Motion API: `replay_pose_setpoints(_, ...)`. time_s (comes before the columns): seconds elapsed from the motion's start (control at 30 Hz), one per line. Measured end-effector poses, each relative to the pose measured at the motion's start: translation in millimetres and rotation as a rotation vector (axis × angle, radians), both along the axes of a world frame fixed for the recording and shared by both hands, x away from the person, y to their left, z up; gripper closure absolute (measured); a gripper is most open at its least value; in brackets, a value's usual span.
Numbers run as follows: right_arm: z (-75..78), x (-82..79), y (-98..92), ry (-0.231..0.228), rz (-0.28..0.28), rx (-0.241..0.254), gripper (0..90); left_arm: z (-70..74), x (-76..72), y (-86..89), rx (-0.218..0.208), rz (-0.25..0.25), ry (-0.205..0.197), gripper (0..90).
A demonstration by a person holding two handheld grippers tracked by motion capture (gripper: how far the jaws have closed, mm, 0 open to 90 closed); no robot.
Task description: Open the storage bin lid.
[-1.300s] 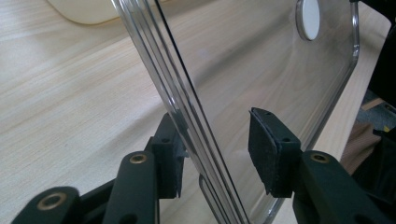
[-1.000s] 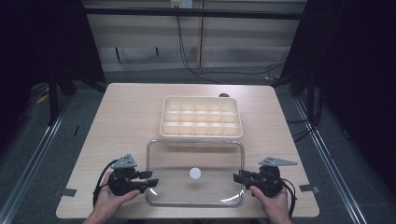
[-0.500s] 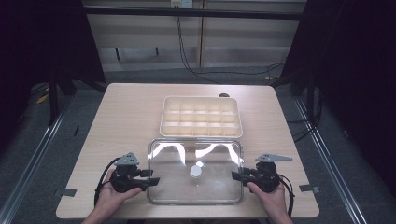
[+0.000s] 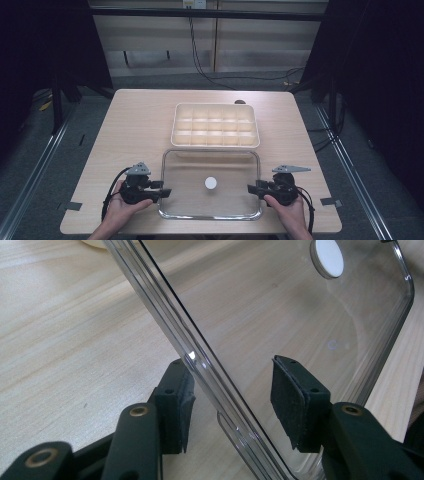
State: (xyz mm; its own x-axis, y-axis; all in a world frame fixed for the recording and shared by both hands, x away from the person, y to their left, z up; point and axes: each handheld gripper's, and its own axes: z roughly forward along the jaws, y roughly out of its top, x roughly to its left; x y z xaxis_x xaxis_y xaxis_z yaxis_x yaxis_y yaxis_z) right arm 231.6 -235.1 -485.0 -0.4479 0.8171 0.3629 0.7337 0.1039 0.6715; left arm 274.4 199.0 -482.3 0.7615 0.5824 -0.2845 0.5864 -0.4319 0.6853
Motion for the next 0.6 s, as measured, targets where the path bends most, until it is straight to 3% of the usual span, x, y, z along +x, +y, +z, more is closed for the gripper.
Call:
replay_pose_setpoints(0.23,-4.5,4.1,4.9,0.021,-0.001,-0.036,44.1,-2.7,1.2,-2.0,0.017,-0.005,0.025,51.1)
replay_pose_setpoints(0.4,-5.8,4.5,5.3,0.034,0.002,-0.042,41.7,-3.4,0.6,-3.3,0.027,0.001,0.021,50.6)
replay_pose_setpoints(0.5,-9.2,5.4,7.7,0.059,0.004,-0.061,37.4,-5.4,0.4,-5.3,0.061,0.024,0.008,50.0)
replay_pose_setpoints(0.6,-9.8,5.8,6.4,0.057,0.001,-0.058,37.9,-7.2,4.4,-5.3,0.039,0.022,0.022,50.3)
